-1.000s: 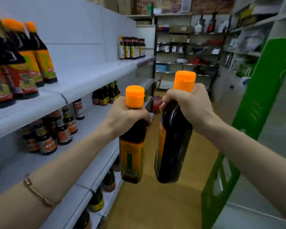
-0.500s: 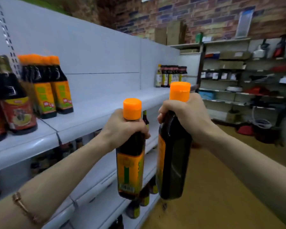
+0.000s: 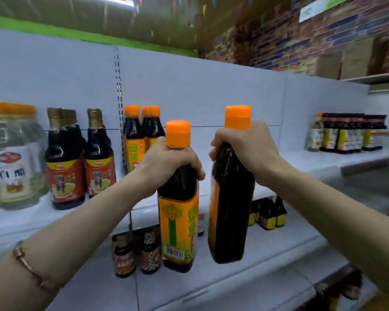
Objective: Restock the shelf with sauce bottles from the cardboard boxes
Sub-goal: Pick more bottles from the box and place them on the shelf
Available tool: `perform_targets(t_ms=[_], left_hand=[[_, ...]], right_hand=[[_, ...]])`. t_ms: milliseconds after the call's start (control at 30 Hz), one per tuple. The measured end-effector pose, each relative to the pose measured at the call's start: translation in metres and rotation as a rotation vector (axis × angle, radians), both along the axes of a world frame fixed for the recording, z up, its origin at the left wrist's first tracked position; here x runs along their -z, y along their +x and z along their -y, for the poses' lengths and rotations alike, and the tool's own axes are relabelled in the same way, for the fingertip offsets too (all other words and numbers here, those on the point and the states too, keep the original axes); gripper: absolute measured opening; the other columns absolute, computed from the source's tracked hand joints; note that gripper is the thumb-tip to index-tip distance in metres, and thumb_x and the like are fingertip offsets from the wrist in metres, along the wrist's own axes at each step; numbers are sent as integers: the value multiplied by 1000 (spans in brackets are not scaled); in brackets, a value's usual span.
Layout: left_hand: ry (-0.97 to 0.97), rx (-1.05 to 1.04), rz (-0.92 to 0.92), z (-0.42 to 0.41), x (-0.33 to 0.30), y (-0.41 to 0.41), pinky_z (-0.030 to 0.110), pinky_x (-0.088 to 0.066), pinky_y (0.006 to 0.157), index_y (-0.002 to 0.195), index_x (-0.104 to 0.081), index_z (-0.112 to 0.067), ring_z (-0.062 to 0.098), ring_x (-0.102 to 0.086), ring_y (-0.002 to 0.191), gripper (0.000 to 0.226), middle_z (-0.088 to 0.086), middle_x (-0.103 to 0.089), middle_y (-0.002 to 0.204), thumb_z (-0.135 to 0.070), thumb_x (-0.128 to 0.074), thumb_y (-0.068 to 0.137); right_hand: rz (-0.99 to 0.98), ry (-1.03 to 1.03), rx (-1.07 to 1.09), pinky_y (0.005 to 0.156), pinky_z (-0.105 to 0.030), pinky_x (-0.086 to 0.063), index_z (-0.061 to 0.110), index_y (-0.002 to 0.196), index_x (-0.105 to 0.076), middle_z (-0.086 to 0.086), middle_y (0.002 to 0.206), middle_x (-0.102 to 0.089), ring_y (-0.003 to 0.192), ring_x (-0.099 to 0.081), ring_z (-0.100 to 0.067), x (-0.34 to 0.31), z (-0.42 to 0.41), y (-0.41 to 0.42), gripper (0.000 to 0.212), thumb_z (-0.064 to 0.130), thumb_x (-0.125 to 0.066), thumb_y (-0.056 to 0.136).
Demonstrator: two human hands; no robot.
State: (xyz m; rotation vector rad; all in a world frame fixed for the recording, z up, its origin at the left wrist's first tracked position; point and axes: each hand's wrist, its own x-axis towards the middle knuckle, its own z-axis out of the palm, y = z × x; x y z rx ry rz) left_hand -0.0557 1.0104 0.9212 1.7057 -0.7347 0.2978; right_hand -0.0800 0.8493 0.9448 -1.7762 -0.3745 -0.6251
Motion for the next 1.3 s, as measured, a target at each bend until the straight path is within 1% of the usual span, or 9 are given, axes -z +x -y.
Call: perform_targets(t_ms=[133,400,567,700,767,933,1033,1100,1300], left_hand=[[-30,-87,38,-11,-16,30,25,-57,66,60,-64,5,23,-66,61,11,20,-69,68,4,-60,70],[-78,-263,46,-33,-42,85,36,-56,69,57,-62,1,32,-64,61,8,21,-67,64,-3,-60,64],[-100,-399,45,-46,-43,118,35,-55,69,60,-62,5,30,-64,62,14,22,-67,67,6,-56,72],[-93,-503,8,-48,-45,144,35,-55,71,67,-62,10,30,-65,65,11,26,-67,71,5,-55,74],[-71,-556,-6,-52,-44,156,34,-56,71,70,-62,13,29,-66,64,11,24,-68,72,4,-56,74],[-10,-623,-29,-64,-33,182,40,-56,75,64,-63,6,31,-67,66,13,21,-69,69,3,-56,75],[-31,-606,-23,-69,-30,191,33,-57,68,65,-63,8,28,-66,64,16,20,-69,68,4,-54,78],[-21,-610,10,-70,-28,197,31,-57,68,70,-62,10,28,-67,64,13,21,-69,70,4,-55,79],[54,-762,164,-75,-23,210,44,-50,71,75,-58,-2,32,-61,68,20,18,-60,72,-18,-69,76]], right_hand=[[47,40,-78,60,-30,-53,-5,61,-65,-14,60,-69,50,-63,-20,-16,-9,43,13,4,-65,70],[107,113,-272,68,-48,-56,-5,64,-61,-18,63,-68,56,-63,-29,-38,-37,124,12,4,-64,72],[85,57,-386,73,-46,-56,-2,55,-64,-15,60,-69,56,-62,-26,-40,-57,175,17,7,-65,69],[23,41,-429,77,-51,-55,-14,68,-65,-17,63,-70,61,-61,-28,-32,-70,218,33,18,-65,59],[5,21,-458,76,-49,-55,-13,67,-65,-15,60,-70,60,-62,-27,-26,-77,236,28,14,-64,61],[-22,-56,-419,64,-32,-49,-2,60,-67,-5,59,-71,58,-59,-17,-13,-83,270,20,13,-64,73],[5,-76,-375,65,-33,-50,5,56,-68,-4,60,-71,59,-61,-16,-10,-86,284,24,17,-64,76],[57,-89,-314,63,-34,-50,-1,63,-68,-3,60,-71,58,-63,-18,-7,-88,289,27,21,-63,79],[105,-101,-253,65,-39,-53,-10,81,-63,-6,67,-72,54,-58,-13,-4,-91,287,41,31,-61,85]])
